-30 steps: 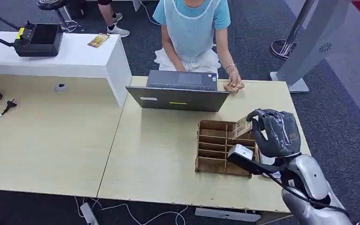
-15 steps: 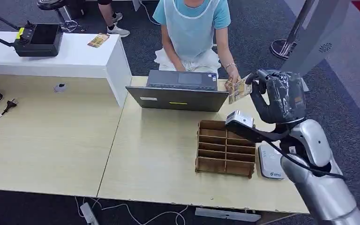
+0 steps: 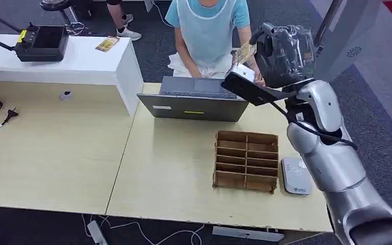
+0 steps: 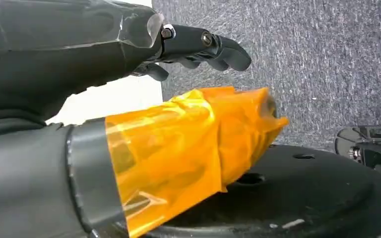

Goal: Pass the card to the sensor for recognition and then transmit it.

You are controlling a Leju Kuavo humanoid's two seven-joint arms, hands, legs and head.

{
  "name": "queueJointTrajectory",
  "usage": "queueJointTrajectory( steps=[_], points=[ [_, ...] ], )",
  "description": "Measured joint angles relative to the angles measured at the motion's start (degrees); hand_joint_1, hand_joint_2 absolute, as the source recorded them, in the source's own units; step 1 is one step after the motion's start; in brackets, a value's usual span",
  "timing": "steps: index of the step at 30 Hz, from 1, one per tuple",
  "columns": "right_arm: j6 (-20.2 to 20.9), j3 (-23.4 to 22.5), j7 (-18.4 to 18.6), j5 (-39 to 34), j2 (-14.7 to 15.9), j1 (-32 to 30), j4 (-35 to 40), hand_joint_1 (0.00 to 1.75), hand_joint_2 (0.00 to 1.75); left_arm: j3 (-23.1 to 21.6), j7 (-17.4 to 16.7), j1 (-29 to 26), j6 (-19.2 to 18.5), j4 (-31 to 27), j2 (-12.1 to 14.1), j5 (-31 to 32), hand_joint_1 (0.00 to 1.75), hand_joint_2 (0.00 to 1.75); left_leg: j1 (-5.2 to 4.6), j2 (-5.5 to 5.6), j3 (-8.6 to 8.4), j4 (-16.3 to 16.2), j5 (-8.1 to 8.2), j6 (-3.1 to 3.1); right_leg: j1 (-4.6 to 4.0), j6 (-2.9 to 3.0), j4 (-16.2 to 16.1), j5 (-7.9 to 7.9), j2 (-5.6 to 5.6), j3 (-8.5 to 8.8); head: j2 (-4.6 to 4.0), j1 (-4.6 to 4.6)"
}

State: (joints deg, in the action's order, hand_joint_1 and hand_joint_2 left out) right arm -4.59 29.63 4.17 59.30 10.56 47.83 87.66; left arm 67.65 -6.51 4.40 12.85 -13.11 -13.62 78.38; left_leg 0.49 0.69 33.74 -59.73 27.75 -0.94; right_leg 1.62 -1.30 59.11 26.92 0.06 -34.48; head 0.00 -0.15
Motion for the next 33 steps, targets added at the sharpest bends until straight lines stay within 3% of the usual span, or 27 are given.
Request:
queueJointTrajectory(
  steps=[10,17,33],
  points=[
    [2.61,2.12,2.15,0.52,-5.60,12.75,-16.20,1.75,1.75,-1.42,0.39,0.04,-0.68,0.00,0.52,1.84,0.00,0.00,0.00,0.02,-0.01,0.00,-0.03,-0.02,0.00,0.00,0.00,-0.02,-0.01,-0.02,0.00,0.00],
    [3.46,3.02,3.00,1.18,-8.03,18.27,-26.80,1.75,1.75,-2.45,0.53,0.04,-1.16,0.00,0.74,2.56,0.00,0.00,0.00,0.03,0.00,0.00,-0.03,-0.02,0.00,0.00,0.00,-0.02,-0.02,-0.02,0.00,-0.02],
    [0.62,2.32,2.32,1.95,-10.30,21.26,-43.38,1.75,1.75,-4.31,1.40,0.03,-1.60,0.00,0.94,3.56,0.00,0.00,0.00,0.02,-0.02,-0.01,-0.03,-0.02,0.00,0.00,0.00,-0.02,-0.01,-0.03,0.00,0.00]
  ],
)
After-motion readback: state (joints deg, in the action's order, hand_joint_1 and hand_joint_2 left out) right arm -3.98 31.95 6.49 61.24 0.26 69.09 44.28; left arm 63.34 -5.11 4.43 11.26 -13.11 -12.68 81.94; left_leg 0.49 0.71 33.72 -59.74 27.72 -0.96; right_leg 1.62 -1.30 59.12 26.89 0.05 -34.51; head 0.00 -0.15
